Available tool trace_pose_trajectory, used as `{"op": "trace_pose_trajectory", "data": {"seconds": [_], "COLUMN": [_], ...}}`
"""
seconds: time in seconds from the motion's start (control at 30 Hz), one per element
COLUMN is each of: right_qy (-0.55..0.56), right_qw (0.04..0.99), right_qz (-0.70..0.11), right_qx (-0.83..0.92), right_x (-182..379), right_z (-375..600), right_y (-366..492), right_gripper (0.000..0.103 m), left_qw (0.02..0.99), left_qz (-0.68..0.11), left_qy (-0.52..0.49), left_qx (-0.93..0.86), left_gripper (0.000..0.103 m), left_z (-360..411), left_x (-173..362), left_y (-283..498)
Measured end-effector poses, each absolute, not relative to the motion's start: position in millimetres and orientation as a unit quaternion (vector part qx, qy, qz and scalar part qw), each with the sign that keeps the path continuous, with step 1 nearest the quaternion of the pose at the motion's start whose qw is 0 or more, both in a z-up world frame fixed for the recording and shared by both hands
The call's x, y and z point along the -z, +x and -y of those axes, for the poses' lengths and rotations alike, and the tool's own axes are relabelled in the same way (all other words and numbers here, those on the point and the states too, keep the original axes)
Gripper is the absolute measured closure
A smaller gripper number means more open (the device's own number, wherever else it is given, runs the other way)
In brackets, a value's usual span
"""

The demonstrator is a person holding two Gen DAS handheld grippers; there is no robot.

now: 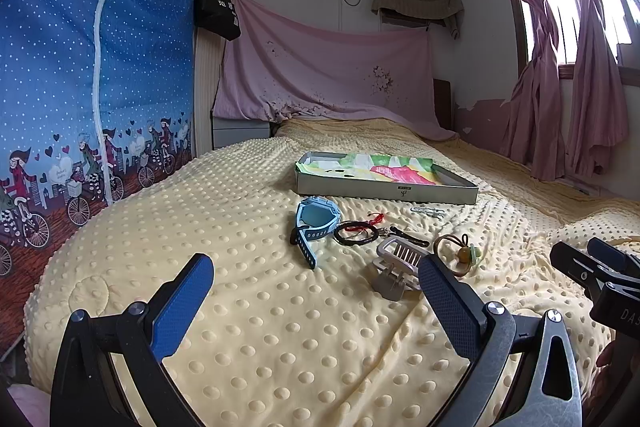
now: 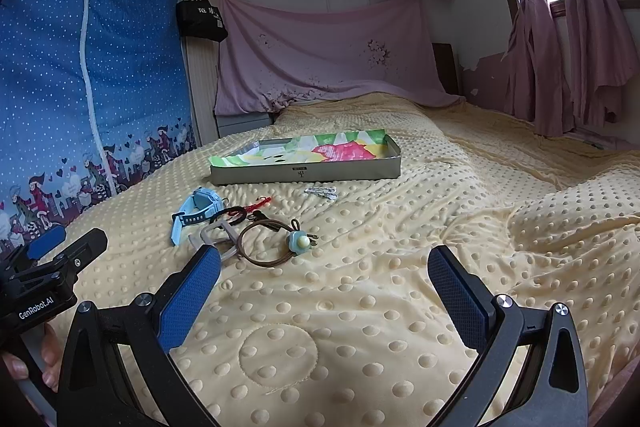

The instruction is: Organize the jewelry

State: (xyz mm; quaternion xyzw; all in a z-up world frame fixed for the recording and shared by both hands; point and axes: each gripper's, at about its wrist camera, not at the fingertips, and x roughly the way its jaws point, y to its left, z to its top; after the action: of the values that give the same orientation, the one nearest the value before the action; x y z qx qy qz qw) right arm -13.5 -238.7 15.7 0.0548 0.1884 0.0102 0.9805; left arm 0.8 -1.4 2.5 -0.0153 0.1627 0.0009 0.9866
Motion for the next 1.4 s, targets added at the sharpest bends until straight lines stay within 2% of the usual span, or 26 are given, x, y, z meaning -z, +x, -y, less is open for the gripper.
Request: {"op": "trace_pose_trajectory", "data": {"seconds": [1.4], "right_qy": [0.057], "right_qw": [0.981], "right_qz": [-0.186], "right_qx": [-0.012], "right_x": [-18.1], "right_z": [240.9], "right_y": [-14.9], "right_gripper": [0.001], "left_qw": [0.987], "left_qz": [-0.160], "left_qy": [-0.015], "left_qx": [-0.001], "left_gripper": [0.000], "left_z": [1.7], "left_x": [-2.3], "left_y": [0.0]}}
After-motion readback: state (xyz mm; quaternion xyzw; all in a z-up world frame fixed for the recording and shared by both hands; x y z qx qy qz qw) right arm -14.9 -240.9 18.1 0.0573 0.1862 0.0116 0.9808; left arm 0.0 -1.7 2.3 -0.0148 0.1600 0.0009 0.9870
